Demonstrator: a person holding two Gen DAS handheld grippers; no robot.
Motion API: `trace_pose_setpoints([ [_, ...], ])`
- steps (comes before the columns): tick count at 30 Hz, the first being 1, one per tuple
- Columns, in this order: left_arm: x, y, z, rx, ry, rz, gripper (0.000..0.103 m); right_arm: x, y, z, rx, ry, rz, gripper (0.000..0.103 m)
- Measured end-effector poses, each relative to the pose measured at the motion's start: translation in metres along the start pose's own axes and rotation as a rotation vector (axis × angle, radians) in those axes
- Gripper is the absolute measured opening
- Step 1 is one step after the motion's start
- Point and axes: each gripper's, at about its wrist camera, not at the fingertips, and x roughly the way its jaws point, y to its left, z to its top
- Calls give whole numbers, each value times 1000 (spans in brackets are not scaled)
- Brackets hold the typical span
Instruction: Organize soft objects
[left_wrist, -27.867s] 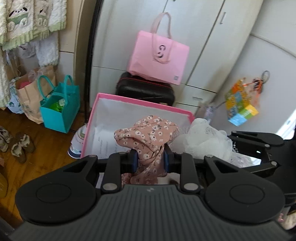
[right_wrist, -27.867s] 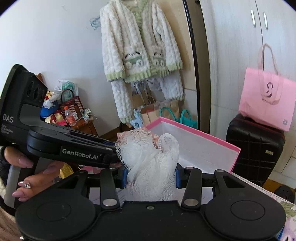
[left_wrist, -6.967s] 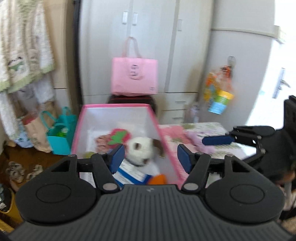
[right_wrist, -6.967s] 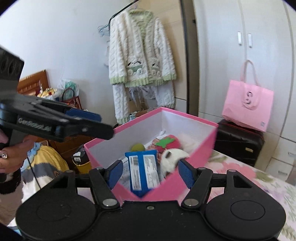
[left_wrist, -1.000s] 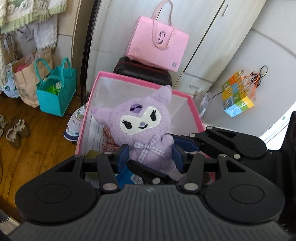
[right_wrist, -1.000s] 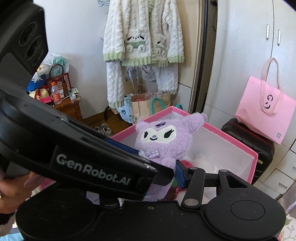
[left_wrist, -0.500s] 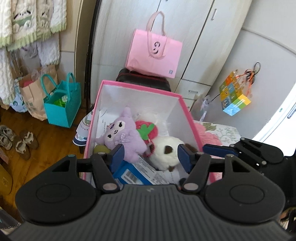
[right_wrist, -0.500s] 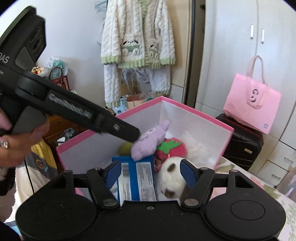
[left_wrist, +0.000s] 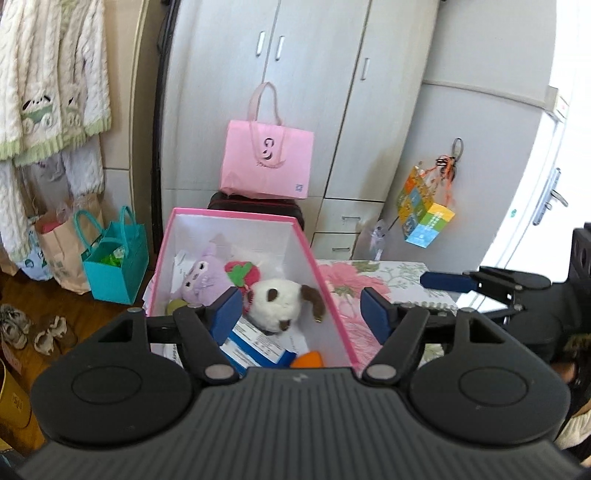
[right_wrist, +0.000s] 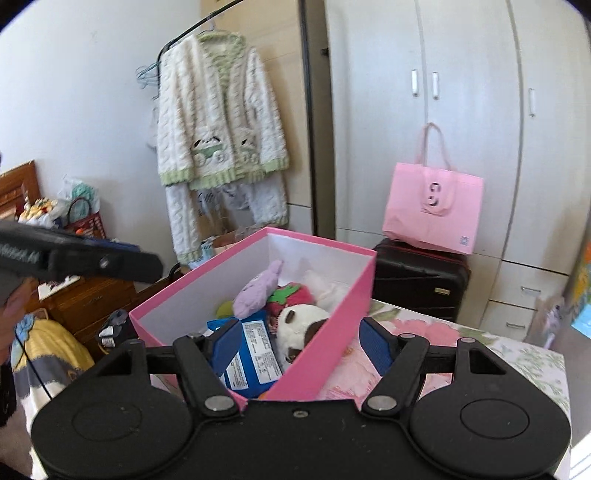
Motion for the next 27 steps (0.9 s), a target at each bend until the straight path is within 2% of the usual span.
trace_pose_setpoints([
  [4,-11,-13,-7,11,-17,5,75,-22,-2,-4,20,-25,-30,75],
  [6,-17,-18,-9,17,-29,5,76,-35,-2,-7,19,-39,-46,82],
  [9,-23,-28,-14,32,-56,6,81,-54,-2,-12,13,-72,-81,84],
  [10,-25,-32,-17,43,-67,13,84,-59,-3,-13,13,-80,-89,84],
  [13,-28,-44,-26,85,-102,52,85,-72,-2,-20,12,-101,-112,84],
  [18,-22,-54,-42,63,-106,65,90,-83,0,-34,-11,-130,-126,89],
  [24,-14,-58,-49,63,-124,92,90,-87,-3,-47,-24,-130,-165,89],
  [26,-13,-58,-49,51,-127,95,95,-88,-3,-46,-18,-130,-190,90],
  [27,-13,-59,-49,49,-130,105,97,-88,-3,-45,-15,-135,-204,94],
])
